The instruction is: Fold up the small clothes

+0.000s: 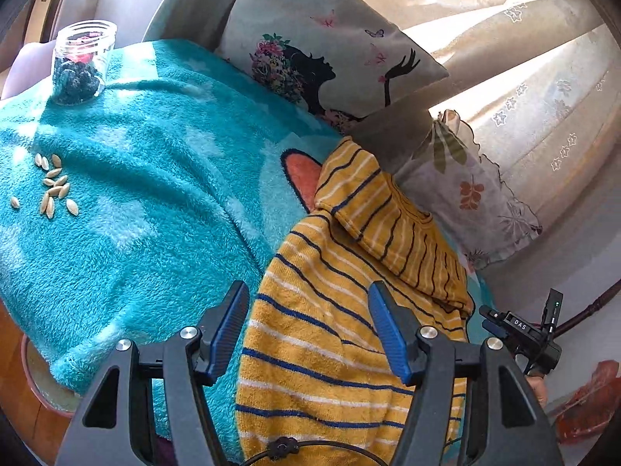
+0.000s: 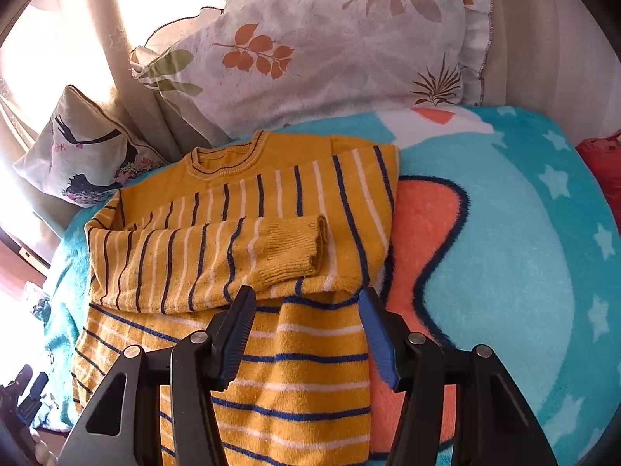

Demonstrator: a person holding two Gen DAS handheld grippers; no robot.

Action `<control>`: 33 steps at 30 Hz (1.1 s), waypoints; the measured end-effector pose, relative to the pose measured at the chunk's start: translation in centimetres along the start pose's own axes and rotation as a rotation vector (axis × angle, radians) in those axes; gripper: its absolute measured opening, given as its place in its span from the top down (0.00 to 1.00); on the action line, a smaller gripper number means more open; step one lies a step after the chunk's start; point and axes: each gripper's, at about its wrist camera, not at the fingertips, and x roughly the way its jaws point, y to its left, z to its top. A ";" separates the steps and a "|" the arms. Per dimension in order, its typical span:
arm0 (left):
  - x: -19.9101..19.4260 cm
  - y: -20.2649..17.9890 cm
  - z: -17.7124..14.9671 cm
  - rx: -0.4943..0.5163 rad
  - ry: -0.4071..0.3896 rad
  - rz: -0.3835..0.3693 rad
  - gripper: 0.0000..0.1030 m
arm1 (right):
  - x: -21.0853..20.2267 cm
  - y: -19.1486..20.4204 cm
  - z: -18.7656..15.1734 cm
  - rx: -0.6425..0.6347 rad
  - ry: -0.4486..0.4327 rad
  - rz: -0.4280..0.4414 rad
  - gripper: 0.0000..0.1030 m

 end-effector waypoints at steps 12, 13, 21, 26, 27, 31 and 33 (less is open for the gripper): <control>4.1 3.9 -0.1 -0.005 0.180 -0.066 0.39 | -4.2 -5.7 -7.4 0.002 0.031 -0.120 0.38; 4.5 3.9 -0.6 -0.005 0.204 -0.086 0.39 | -4.2 -6.1 -8.1 0.005 0.046 -0.089 0.38; 4.4 1.8 -4.0 0.066 0.264 -0.220 0.39 | -3.2 -5.4 -11.7 0.087 0.118 0.314 0.38; 3.3 2.0 -5.8 0.045 0.286 -0.284 0.39 | -3.0 -4.2 -13.5 0.070 0.105 0.355 0.35; 3.0 2.3 -6.2 0.034 0.286 -0.299 0.39 | -3.2 -4.3 -13.9 0.087 0.105 0.390 0.35; 2.0 2.5 -7.6 0.025 0.287 -0.330 0.40 | -3.6 -4.6 -16.1 0.130 0.104 0.514 0.35; 1.5 2.1 -8.5 0.052 0.287 -0.331 0.42 | -4.0 -4.1 -17.4 0.125 0.107 0.582 0.35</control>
